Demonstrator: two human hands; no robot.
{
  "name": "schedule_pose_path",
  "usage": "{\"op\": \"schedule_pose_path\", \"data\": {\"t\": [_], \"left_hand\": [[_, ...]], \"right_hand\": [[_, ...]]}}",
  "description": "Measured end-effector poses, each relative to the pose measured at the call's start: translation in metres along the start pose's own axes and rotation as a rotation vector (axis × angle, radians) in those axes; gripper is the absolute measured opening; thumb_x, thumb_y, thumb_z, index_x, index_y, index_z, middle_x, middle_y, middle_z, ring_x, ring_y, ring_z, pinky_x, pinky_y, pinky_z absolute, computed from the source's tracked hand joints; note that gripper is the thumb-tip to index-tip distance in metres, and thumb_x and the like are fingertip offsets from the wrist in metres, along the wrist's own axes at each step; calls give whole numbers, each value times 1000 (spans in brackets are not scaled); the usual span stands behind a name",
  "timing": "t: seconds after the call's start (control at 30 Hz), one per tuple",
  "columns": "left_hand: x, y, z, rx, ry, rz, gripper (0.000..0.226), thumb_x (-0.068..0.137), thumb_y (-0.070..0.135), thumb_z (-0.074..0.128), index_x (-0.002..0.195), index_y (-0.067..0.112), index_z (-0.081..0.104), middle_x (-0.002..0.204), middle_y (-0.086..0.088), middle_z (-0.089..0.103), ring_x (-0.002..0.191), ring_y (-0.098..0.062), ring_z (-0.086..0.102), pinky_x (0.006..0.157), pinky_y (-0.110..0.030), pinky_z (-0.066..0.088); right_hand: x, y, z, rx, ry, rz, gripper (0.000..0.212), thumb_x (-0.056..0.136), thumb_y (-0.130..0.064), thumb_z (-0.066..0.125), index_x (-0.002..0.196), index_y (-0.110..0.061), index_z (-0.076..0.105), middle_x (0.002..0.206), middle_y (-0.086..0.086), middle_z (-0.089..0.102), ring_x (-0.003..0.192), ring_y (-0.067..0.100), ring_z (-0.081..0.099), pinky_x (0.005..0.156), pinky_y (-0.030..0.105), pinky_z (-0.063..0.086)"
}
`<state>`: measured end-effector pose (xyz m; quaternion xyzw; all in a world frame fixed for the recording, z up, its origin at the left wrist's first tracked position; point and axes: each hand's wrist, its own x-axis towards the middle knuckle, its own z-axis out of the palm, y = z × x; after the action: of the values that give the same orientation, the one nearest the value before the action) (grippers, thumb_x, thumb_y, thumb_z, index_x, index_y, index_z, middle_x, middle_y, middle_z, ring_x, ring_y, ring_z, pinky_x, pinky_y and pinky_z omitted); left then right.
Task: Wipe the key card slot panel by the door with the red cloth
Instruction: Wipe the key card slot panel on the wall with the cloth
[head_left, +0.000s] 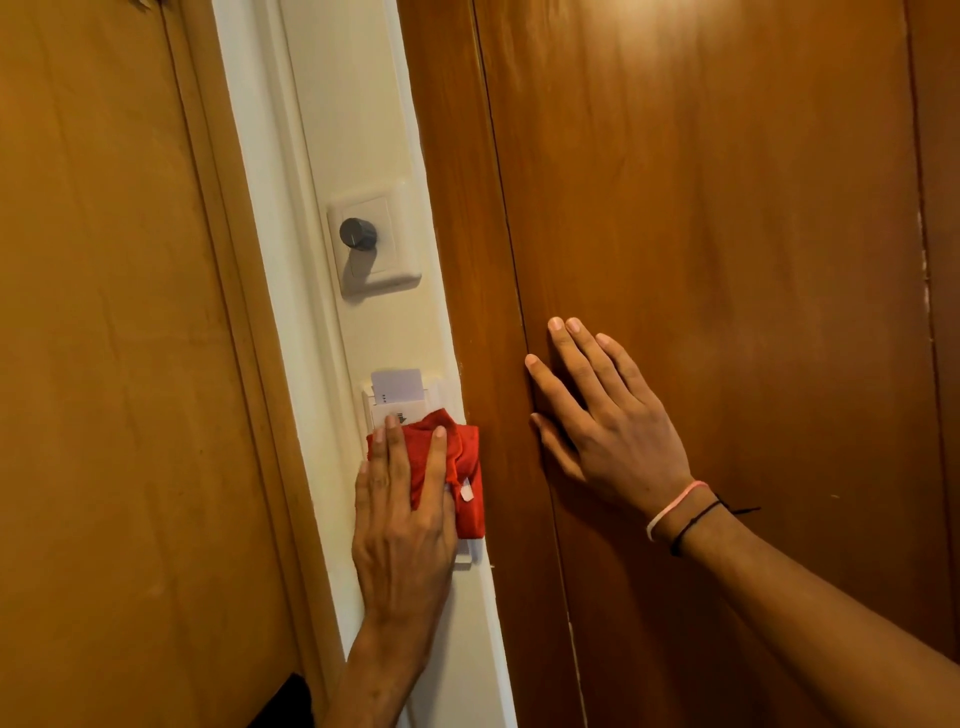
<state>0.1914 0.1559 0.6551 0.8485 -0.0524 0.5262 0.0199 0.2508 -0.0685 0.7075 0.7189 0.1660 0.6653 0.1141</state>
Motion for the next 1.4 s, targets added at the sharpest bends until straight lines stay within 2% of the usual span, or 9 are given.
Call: {"op": "schedule_pose_path", "data": {"t": [0.1,0.3,0.4,0.73,0.83,0.97,1.13,1.23,1.4], "left_hand": [[12,0,-3,29,-10,-26,65,91,45,38,145,10,40,152,-27,33,139,-47,30,107,-59,33],[-6,8,-10,-69,-85,-44,70,93,50,20,144,7,40,150,-28,35,137,-47,30,99,-66,41],[14,8,-17,-85,-52,-49,76,95,56,9,146,7,37,153,-27,31,140,-45,25,104,-63,33],[10,12,-12,-100,-38,-70,70,89,44,29,149,7,30,155,-22,28,144,-39,18,104,-63,40],[-12,15,-6,-142,-61,-55,71,88,40,48,148,6,31,154,-21,27,141,-41,21,99,-66,43],[10,14,-13,-140,-31,-5,71,90,48,24,148,7,30,154,-16,18,142,-41,18,106,-66,34],[-12,20,-5,-175,-67,-26,74,86,28,60,149,7,28,156,-18,22,145,-40,15,105,-68,36],[-6,19,-4,-177,-71,-4,68,89,36,44,149,8,25,155,-22,25,144,-42,17,103,-68,38],[-4,12,-2,-195,-59,26,70,90,32,51,151,9,24,159,-17,15,147,-39,14,104,-64,40]], "right_hand": [[2,1,0,6,6,0,62,107,-48,37,159,-14,35,168,24,26,158,38,24,130,49,21],[0,0,-3,26,-8,4,62,107,-47,38,159,-14,36,168,24,26,158,38,25,129,50,25],[2,0,-4,33,-10,3,61,107,-47,37,159,-14,36,168,24,26,158,38,25,129,50,25],[2,1,-7,36,-13,-3,61,107,-46,36,158,-13,37,168,25,27,157,39,27,128,51,27],[2,1,-6,39,-14,5,61,107,-46,36,158,-13,37,168,25,27,157,39,26,128,51,29],[1,0,-6,49,-18,7,60,107,-45,37,158,-12,38,168,25,27,157,39,26,127,52,30],[3,0,-9,56,-26,10,59,107,-44,37,157,-12,40,167,25,28,157,39,27,127,52,31],[2,1,-9,51,-25,14,59,107,-44,38,157,-12,40,167,25,29,157,39,28,127,52,31],[2,0,-9,34,-13,3,61,107,-46,37,158,-12,38,167,25,28,157,39,28,127,51,30]]}}
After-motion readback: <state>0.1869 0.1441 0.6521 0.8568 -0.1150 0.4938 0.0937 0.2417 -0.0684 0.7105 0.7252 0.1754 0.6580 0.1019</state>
